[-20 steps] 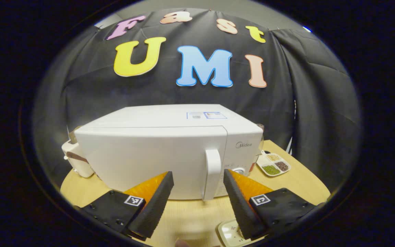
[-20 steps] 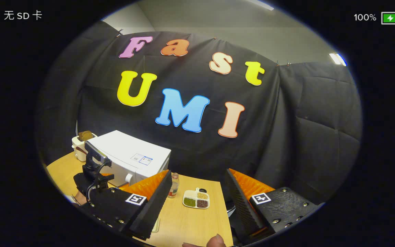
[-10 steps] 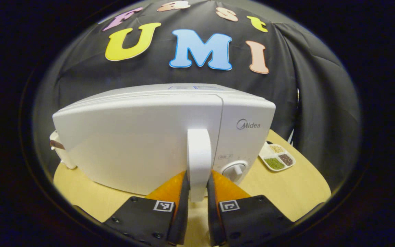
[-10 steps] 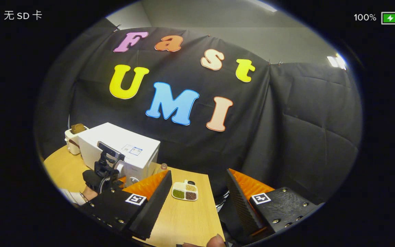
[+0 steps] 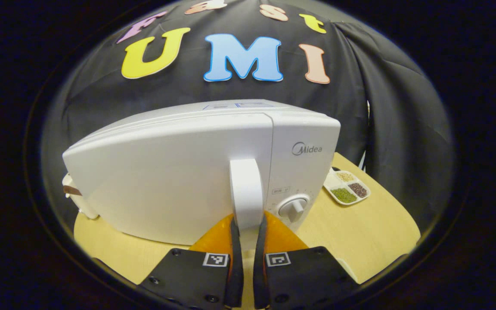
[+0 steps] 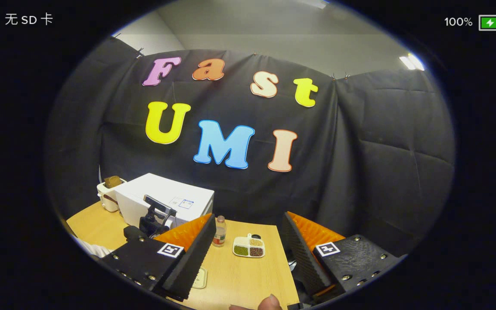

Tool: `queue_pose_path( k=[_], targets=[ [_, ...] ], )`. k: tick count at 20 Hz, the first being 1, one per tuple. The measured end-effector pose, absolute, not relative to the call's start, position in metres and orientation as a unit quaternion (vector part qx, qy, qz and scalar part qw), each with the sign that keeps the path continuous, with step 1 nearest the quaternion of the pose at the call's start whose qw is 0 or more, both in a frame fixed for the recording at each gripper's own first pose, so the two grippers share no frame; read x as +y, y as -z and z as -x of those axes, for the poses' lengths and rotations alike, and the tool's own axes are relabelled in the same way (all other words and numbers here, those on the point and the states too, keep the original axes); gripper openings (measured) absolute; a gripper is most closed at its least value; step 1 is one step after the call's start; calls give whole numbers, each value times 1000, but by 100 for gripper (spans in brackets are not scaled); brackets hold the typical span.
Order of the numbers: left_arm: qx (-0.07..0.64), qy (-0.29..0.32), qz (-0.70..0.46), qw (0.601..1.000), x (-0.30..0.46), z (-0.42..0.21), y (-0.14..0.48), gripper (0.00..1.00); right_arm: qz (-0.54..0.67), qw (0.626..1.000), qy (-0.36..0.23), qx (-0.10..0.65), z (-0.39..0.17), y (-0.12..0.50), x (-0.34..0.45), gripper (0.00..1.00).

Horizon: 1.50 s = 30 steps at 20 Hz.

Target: Open the microwave oven with the left hand, put the food in, and close the microwave oven.

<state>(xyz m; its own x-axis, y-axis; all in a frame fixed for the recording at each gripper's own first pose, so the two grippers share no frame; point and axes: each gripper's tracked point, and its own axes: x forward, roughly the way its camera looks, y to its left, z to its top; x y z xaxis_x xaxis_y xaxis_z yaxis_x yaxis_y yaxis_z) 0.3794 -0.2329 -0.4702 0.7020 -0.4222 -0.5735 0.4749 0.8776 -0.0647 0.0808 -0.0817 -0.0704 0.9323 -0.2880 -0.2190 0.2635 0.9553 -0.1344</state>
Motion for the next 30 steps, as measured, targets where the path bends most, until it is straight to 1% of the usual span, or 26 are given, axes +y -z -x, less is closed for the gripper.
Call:
queue_pose_path(
  k=[1,3,4,5,6,8,9,12,14,15,16,18,19,21,22,23,25,28,30],
  targets=[
    [309,244,-45,918,-230,-374,472,18,46,982,139,116,-78,69,-82,96],
    [296,242,-40,923,-217,-350,469,18,38,983,139,112,-70,67,-85,96],
    [288,243,-45,925,-205,-335,465,12,33,984,140,110,-67,67,-86,96],
    [283,245,-45,926,-194,-321,463,14,28,984,139,106,-63,67,-86,96],
    [289,245,-41,924,-185,-308,462,12,26,985,137,105,-61,68,-87,96],
    [301,238,-29,923,-165,-287,463,12,22,986,128,102,-54,69,-85,96],
    [302,230,-26,925,-155,-281,462,14,17,987,123,97,-51,66,-84,95],
    [299,182,-26,936,-116,-252,458,14,11,992,100,83,-41,61,-77,96],
    [308,146,-27,940,-86,-231,457,14,16,994,65,90,-35,68,-67,95],
    [314,123,-31,941,-69,-223,457,12,19,994,48,93,-32,71,-63,96],
    [324,98,-33,941,-51,-216,459,14,21,994,34,97,-27,73,-61,96],
    [334,67,-34,940,-22,-205,460,14,12,996,8,93,-18,76,-53,96],
    [342,60,-44,937,-12,-200,461,14,6,994,-6,105,-13,86,-45,95],
    [355,60,-60,931,5,-195,462,13,-4,992,-37,117,-2,97,-28,96],
    [357,57,-60,930,13,-194,461,12,-2,991,-44,123,3,100,-22,96],
    [360,51,-56,930,23,-192,462,14,3,990,-44,132,8,106,-20,95],
    [355,51,-45,932,37,-189,463,13,14,990,-41,136,11,108,-10,95],
    [352,77,-49,932,56,-184,461,13,43,986,-29,157,1,122,13,95],
    [349,95,-49,931,77,-182,461,13,55,985,-31,161,-13,126,41,95]
  ],
)
